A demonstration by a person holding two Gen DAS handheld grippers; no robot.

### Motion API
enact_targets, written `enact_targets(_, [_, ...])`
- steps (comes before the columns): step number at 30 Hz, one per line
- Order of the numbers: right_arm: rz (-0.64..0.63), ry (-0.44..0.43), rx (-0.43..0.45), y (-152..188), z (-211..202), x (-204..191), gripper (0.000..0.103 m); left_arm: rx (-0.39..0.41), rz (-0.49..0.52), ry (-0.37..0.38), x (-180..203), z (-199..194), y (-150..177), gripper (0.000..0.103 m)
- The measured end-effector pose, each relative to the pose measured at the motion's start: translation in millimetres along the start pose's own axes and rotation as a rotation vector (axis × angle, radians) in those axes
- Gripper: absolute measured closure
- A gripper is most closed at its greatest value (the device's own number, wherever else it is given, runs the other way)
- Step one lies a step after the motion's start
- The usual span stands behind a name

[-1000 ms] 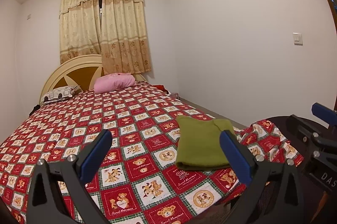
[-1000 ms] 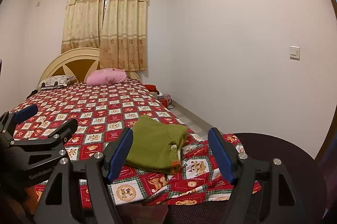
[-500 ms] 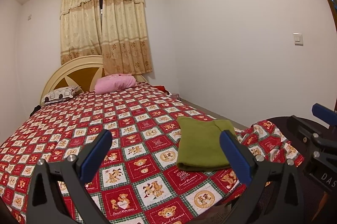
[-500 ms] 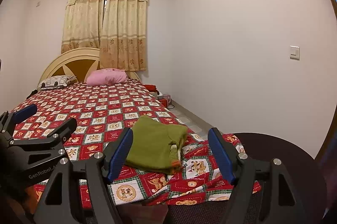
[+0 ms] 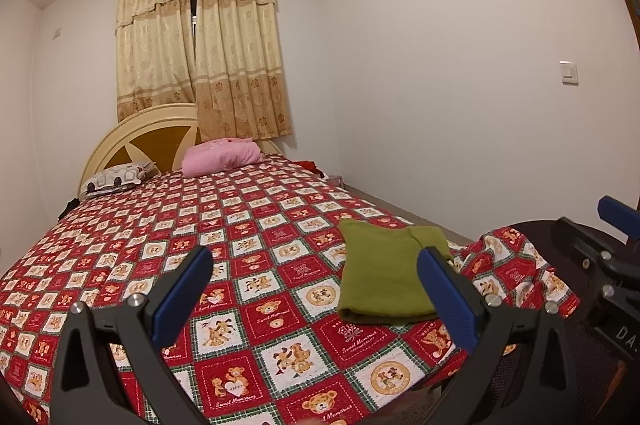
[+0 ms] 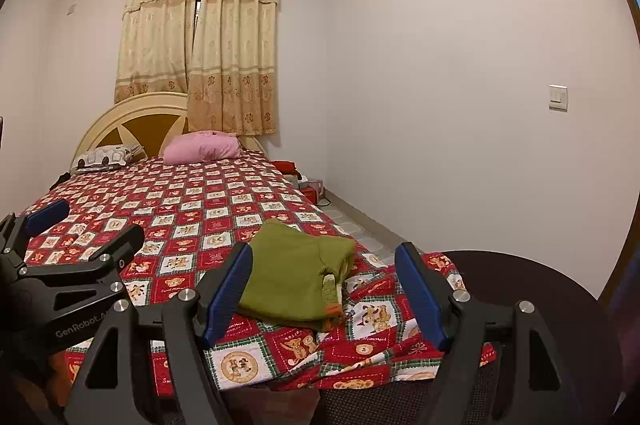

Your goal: Fold small clothes

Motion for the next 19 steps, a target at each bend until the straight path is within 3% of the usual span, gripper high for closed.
enact_targets(4, [0.005, 0.004, -0.002, 1, 0, 1, 0.029, -0.020, -0.004, -0.024, -5, 4, 0, 0.000])
enact_targets(12, [0.009, 0.005, -0.021, 3, 4, 0, 0.029, -0.099, -0.066, 0.014, -17, 16, 4, 0.000])
enact_targets(19, [0.021, 0.011, -0.032, 4, 9, 4, 0.029, -0.093, -0.033, 0.000, -16, 15, 4, 0.000])
Point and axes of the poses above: each gripper's, at about its wrist camera, not at the fingertips, and z roughly the way its jaws point, x to its right, y to its underside, the point moved 2 cm from there along z, roughly the way its jaws point, and after that the axes turned 3 degrees about -z, right-handed, at the moved point
